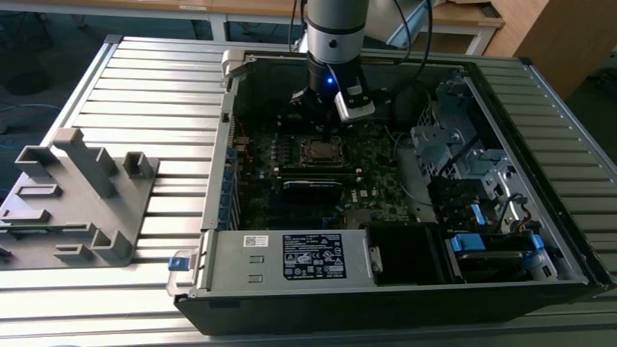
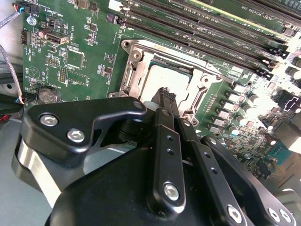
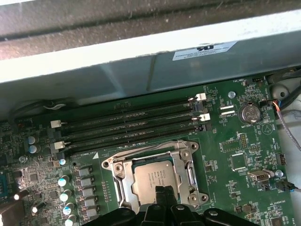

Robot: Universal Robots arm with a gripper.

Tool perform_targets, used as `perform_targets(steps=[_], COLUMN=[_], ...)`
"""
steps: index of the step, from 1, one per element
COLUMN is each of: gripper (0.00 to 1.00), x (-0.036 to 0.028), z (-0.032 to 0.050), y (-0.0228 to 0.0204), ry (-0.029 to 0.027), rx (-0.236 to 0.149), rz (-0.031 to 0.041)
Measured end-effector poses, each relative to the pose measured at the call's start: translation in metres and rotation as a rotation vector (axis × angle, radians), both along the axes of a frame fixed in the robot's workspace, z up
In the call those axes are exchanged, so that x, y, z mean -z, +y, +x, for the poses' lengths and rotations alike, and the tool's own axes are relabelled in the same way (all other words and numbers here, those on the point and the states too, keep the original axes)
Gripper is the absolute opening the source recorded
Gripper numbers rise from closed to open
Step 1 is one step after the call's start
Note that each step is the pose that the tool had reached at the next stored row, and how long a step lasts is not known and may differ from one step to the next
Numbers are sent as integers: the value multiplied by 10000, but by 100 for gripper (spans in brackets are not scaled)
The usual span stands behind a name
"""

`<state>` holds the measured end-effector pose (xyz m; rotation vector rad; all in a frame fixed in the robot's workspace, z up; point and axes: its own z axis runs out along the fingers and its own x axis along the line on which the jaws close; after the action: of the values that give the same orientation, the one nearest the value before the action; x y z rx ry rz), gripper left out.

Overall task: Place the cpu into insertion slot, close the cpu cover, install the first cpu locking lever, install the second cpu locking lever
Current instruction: 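Install the second cpu locking lever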

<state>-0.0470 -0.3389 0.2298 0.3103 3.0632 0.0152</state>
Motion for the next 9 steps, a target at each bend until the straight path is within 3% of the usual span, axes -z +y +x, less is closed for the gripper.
perform_targets(steps=[9], gripper=[11], x=[-13], z=[0], y=[0], ry=[0], rx=[0], rz=[1])
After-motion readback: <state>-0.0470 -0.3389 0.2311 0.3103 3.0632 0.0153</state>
